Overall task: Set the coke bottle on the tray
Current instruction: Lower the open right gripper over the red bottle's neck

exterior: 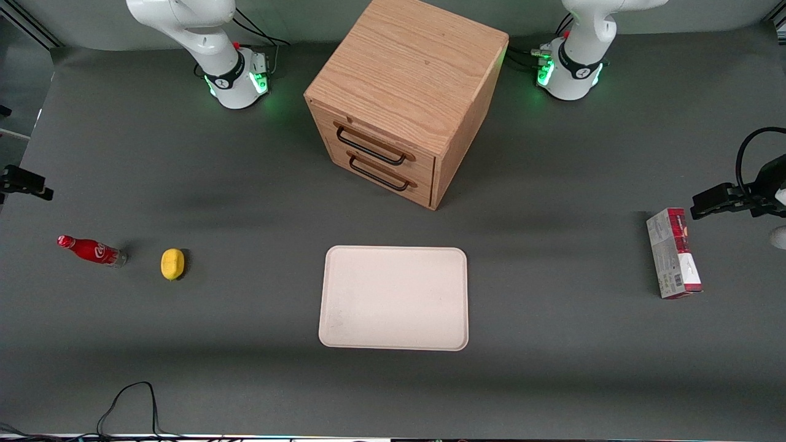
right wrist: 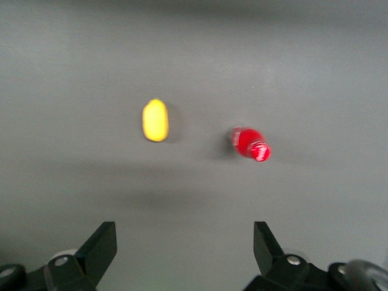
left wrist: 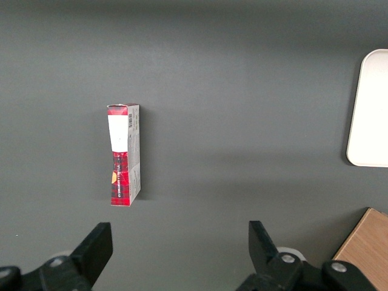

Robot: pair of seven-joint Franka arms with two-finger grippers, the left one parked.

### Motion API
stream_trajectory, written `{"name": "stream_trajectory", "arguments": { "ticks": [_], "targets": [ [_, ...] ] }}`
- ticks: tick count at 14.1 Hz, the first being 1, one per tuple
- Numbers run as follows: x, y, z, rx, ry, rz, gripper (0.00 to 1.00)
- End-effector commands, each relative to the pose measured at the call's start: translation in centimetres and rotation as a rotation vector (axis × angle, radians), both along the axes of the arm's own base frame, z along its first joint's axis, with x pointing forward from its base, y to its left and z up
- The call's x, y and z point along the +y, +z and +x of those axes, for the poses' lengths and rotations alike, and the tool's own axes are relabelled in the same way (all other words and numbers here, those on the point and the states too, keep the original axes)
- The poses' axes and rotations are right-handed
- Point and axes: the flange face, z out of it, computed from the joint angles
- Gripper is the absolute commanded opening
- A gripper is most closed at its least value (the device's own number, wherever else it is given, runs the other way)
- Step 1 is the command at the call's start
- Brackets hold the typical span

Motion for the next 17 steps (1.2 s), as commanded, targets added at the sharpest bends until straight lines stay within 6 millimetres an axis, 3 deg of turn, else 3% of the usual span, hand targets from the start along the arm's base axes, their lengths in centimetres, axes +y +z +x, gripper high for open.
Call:
{"name": "stream_trajectory", "arguments": {
  "ticks": [1, 9, 13, 17],
  "targets": [
    [-3.9, -3.0, 0.0, -0.008, 0.048, -0.026, 1.0],
    [-7.0, -13.8, -0.2, -0.075, 0.044, 0.016, 1.0],
    [-8.4, -18.0, 0.5, -0.091, 0.011, 0.018, 1.0],
    [-8.7, -20.2, 1.0, -0.102, 0.015, 0.03, 1.0]
  ]
}}
